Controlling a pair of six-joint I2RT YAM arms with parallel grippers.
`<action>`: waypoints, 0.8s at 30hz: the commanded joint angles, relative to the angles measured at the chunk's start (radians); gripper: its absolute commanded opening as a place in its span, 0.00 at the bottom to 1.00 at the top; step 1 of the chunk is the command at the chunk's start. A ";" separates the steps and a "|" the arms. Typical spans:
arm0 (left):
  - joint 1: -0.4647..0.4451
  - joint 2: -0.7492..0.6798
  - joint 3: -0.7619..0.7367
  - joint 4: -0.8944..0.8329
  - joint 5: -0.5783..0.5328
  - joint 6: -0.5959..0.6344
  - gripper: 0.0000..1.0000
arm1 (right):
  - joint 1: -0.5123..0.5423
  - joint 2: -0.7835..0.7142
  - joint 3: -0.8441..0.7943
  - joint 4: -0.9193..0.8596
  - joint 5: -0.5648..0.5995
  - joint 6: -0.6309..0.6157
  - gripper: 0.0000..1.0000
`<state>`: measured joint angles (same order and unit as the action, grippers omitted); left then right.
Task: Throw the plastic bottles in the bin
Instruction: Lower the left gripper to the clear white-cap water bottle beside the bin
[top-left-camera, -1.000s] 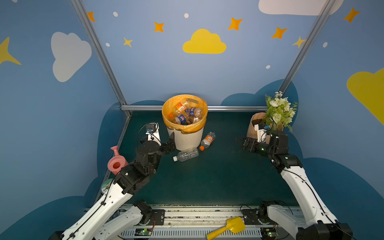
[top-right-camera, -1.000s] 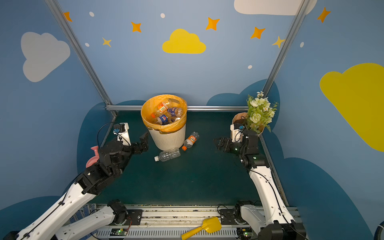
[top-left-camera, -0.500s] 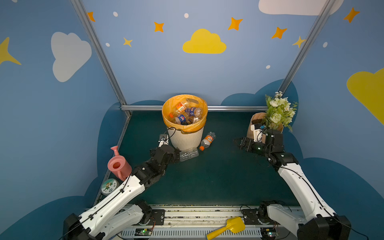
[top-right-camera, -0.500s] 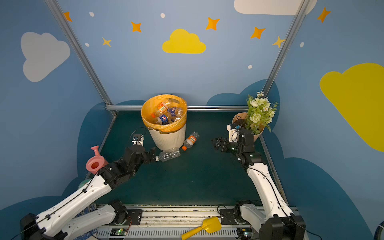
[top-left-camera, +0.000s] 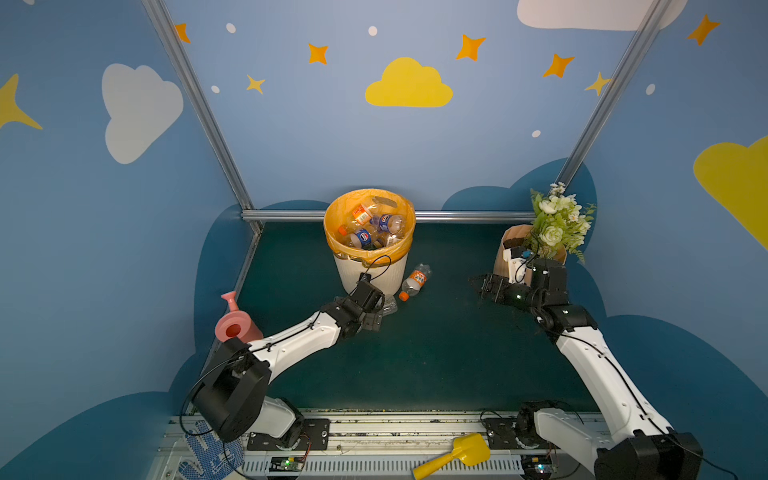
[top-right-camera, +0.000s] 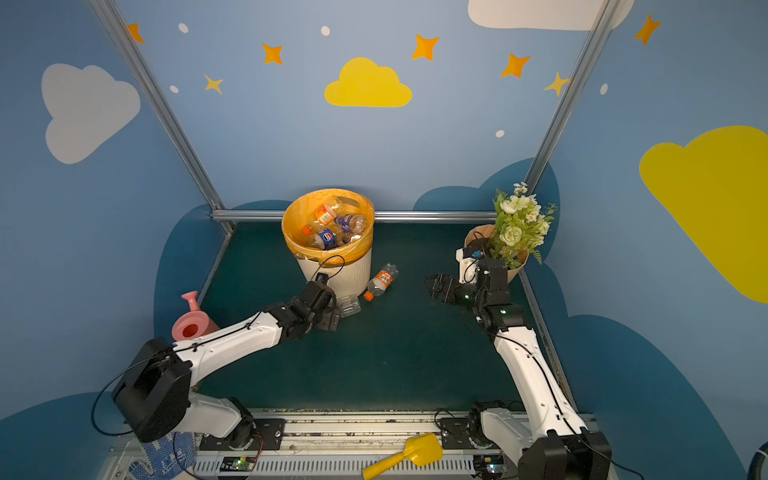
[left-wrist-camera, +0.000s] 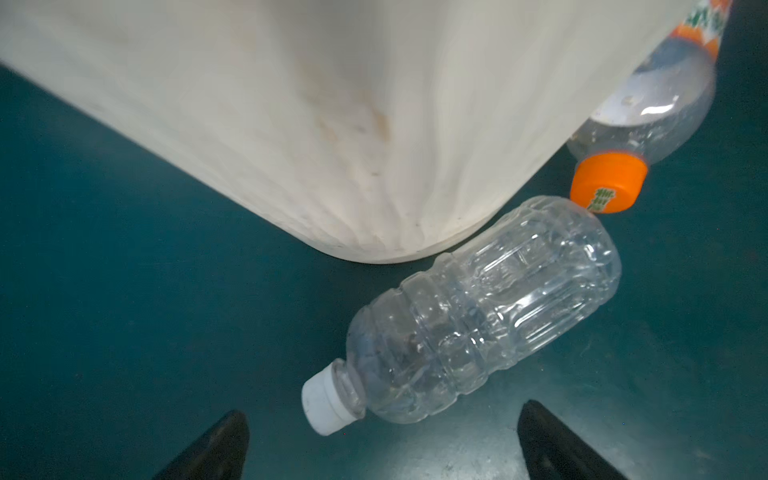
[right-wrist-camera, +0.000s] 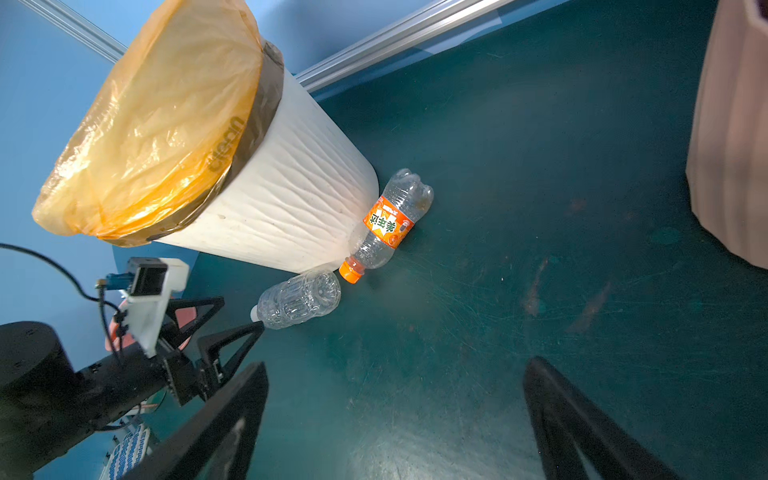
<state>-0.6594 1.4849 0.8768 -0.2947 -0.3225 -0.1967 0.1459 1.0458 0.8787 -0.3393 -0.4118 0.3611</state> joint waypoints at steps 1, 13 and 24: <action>0.002 0.061 0.040 0.056 0.041 0.052 1.00 | 0.001 -0.020 -0.007 -0.014 0.017 -0.011 0.94; -0.031 0.224 0.113 0.088 0.145 0.073 0.97 | -0.005 -0.035 -0.014 -0.033 0.036 -0.018 0.94; -0.179 0.181 0.068 0.120 0.132 0.044 0.92 | -0.006 -0.027 -0.020 -0.022 0.030 -0.013 0.94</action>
<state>-0.8227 1.6894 0.9440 -0.1822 -0.1974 -0.1368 0.1436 1.0271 0.8677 -0.3626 -0.3824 0.3584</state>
